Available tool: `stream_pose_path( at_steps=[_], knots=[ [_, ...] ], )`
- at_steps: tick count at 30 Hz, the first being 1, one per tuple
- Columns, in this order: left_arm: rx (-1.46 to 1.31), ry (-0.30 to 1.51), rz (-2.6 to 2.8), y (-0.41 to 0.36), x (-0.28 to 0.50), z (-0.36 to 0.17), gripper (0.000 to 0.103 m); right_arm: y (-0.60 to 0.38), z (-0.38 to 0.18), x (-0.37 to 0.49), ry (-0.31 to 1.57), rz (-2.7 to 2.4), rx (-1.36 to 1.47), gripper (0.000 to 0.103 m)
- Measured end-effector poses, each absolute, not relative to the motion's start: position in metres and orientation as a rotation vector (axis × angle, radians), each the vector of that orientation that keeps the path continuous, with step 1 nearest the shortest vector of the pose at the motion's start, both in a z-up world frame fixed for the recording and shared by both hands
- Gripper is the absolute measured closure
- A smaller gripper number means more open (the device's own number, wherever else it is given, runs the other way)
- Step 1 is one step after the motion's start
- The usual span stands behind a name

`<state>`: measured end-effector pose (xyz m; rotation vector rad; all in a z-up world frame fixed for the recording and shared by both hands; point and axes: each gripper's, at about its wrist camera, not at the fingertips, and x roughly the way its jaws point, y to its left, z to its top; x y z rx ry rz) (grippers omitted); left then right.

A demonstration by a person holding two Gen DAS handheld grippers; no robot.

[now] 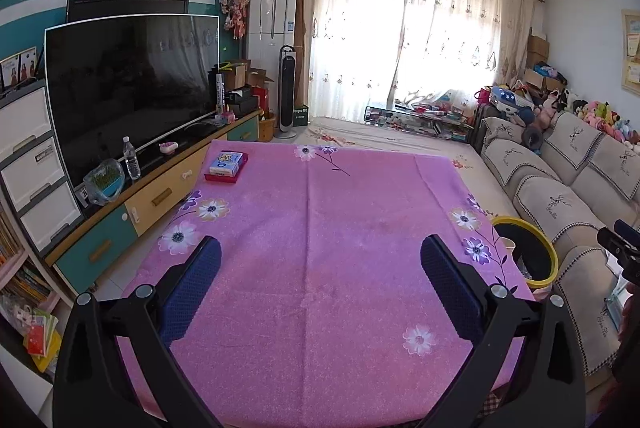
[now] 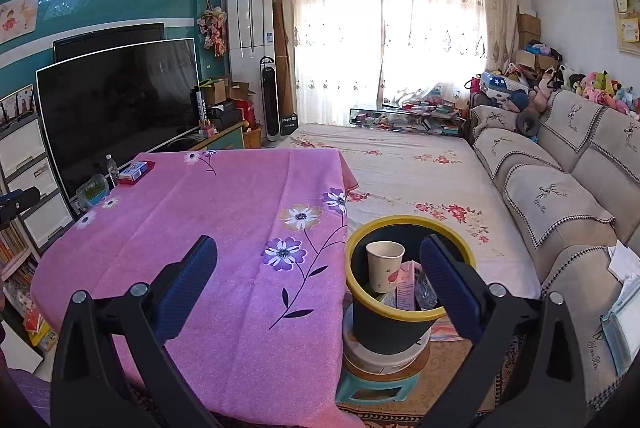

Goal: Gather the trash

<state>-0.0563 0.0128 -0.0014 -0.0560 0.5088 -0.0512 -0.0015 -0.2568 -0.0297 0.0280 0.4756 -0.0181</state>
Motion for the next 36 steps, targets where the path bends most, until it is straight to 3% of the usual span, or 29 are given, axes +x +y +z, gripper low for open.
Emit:
stream_pose_path(
  at_steps=[36],
  knots=[
    [-0.026, 0.522, -0.044, -0.017, -0.031, 0.01, 0.005, -0.263, -0.04, 0.013, 0.509, -0.024, 0.055, 0.006]
  ],
)
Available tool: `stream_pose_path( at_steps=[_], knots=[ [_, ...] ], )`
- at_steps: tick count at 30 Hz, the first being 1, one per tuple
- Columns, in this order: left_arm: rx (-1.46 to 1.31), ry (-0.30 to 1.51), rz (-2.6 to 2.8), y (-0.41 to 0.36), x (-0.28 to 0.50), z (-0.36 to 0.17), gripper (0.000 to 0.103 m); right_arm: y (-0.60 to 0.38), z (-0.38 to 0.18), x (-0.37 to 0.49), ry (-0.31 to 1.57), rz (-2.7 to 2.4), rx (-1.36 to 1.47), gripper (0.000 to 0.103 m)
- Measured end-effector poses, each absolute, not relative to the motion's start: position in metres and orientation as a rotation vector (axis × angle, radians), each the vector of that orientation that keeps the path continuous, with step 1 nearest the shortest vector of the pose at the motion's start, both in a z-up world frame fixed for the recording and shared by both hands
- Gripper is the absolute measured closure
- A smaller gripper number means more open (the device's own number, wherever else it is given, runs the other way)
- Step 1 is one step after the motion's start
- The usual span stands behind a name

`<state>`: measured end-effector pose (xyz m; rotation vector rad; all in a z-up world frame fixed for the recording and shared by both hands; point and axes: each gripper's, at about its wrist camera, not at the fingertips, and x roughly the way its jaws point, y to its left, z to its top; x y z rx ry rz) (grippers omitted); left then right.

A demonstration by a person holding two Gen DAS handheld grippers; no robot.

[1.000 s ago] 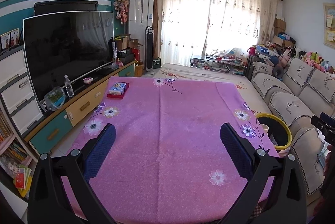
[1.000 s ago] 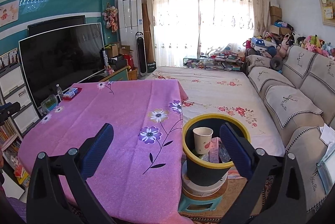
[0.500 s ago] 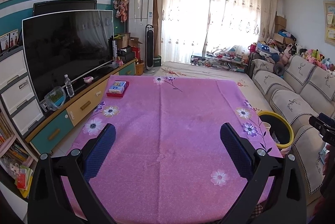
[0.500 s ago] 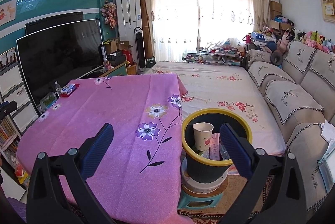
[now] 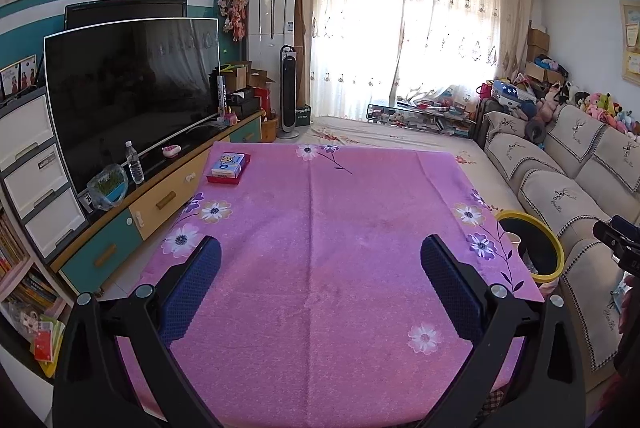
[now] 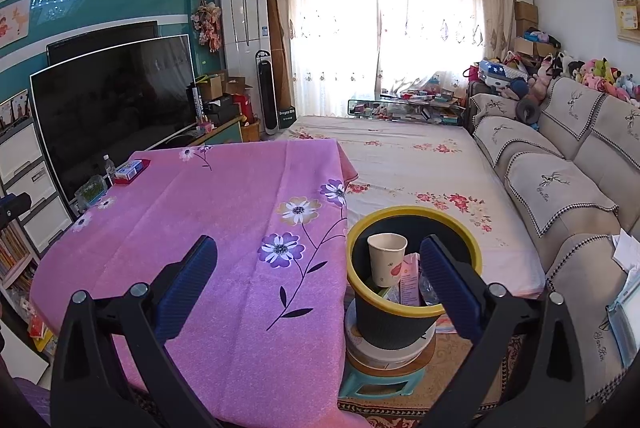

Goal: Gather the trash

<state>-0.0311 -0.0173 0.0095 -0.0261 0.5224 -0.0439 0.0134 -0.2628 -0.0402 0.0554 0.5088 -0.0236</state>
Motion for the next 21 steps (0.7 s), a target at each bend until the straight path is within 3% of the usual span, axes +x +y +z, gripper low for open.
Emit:
stream_pose_path(
  at_steps=[21],
  knots=[
    [-0.018, 0.529, -0.04, -0.0159, -0.027, 0.0041, 0.005, -0.2647, -0.044, 0.0147, 0.512, -0.02, 0.062, 0.006]
  ],
)
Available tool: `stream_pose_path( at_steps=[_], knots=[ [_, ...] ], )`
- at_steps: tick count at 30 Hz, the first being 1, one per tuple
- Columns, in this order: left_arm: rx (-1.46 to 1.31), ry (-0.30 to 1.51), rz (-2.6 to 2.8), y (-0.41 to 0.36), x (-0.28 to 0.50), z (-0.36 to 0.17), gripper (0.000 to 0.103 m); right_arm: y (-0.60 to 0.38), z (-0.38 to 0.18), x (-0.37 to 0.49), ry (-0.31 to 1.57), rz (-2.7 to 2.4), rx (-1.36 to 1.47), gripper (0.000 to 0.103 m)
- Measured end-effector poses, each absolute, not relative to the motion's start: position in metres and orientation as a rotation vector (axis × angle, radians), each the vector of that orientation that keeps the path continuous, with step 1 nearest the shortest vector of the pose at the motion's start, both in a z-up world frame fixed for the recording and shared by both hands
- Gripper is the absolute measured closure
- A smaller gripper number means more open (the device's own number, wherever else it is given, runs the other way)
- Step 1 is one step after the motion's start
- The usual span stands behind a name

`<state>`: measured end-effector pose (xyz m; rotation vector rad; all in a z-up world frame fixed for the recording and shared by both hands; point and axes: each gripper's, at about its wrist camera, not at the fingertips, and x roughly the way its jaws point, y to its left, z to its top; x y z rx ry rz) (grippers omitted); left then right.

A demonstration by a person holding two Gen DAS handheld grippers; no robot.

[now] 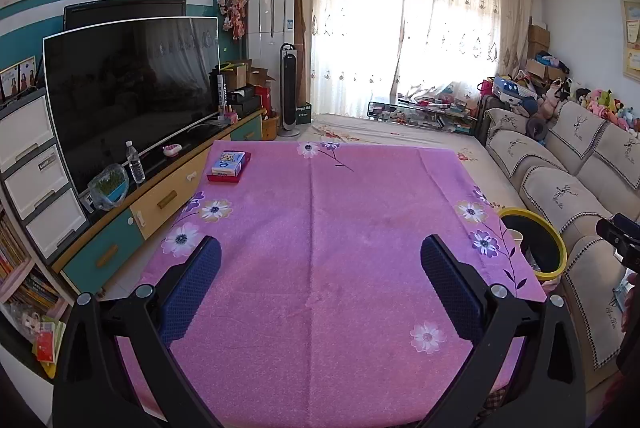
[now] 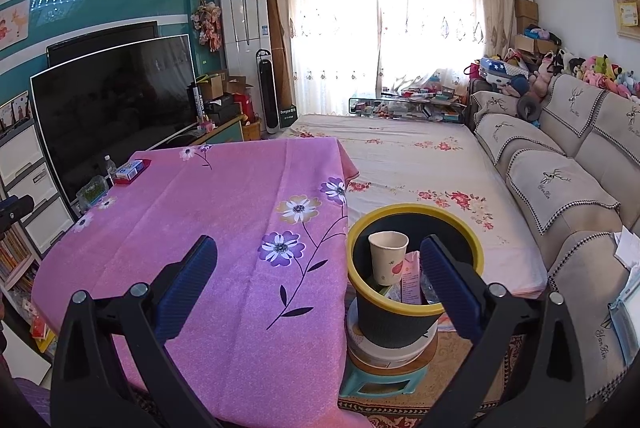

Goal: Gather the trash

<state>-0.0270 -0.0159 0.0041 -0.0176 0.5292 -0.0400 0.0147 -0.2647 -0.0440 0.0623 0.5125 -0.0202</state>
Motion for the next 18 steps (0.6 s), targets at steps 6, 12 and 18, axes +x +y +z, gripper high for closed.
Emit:
stream_pose_path(
  at_steps=[6, 12, 18],
  knots=[
    [-0.015, 0.533, -0.038, -0.0169, -0.0251, 0.0026, 0.005, -0.2657, -0.0448, 0.015, 0.515, -0.019, 0.064, 0.006],
    [-0.015, 0.535, -0.042, -0.0173, -0.0242, 0.0013, 0.005, -0.2655, -0.0459, 0.0155, 0.514, -0.018, 0.064, 0.006],
    [-0.012, 0.535, -0.039, -0.0175, -0.0234, 0.0002, 0.005, -0.2656, -0.0466, 0.0155, 0.516, -0.019, 0.063, 0.006]
  ],
)
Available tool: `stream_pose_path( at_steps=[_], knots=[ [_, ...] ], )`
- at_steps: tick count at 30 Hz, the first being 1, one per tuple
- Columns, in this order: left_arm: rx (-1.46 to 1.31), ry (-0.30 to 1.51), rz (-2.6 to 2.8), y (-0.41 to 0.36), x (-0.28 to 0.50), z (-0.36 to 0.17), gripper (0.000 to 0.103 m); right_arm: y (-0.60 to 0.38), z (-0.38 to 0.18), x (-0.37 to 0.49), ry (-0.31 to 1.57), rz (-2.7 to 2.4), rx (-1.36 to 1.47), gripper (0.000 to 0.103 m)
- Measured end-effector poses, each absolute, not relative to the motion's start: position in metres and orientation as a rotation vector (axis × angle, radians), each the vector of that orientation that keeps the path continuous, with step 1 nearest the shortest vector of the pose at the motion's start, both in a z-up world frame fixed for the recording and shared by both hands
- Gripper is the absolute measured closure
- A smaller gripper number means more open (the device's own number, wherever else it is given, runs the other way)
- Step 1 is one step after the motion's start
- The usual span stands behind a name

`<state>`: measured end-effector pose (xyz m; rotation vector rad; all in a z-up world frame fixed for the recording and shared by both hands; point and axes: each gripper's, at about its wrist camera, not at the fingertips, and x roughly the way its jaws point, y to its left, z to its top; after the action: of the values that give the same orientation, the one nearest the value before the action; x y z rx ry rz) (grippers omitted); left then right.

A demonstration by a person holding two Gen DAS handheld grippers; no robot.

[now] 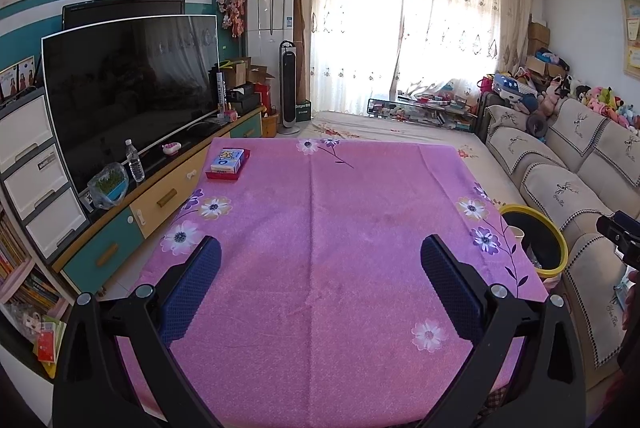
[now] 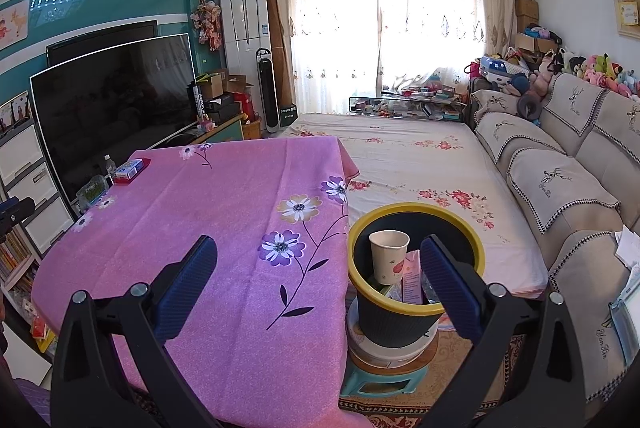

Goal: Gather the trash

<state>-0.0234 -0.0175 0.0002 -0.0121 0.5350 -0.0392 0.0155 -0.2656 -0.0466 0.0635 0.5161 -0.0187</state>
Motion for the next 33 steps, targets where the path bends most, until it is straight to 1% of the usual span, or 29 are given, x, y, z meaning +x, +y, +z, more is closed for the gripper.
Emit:
stream_pose_path(
  at_steps=[27, 33],
  knots=[
    [-0.013, 0.544, -0.039, -0.0171, -0.0187, -0.0026, 0.005, -0.2656, -0.05, 0.0183, 0.525, -0.014, 0.064, 0.006],
    [-0.037, 0.549, -0.124, -0.0176, -0.015, -0.0081, 0.005, -0.2654, -0.0504, 0.0187, 0.525, -0.014, 0.064, 0.006]
  ],
)
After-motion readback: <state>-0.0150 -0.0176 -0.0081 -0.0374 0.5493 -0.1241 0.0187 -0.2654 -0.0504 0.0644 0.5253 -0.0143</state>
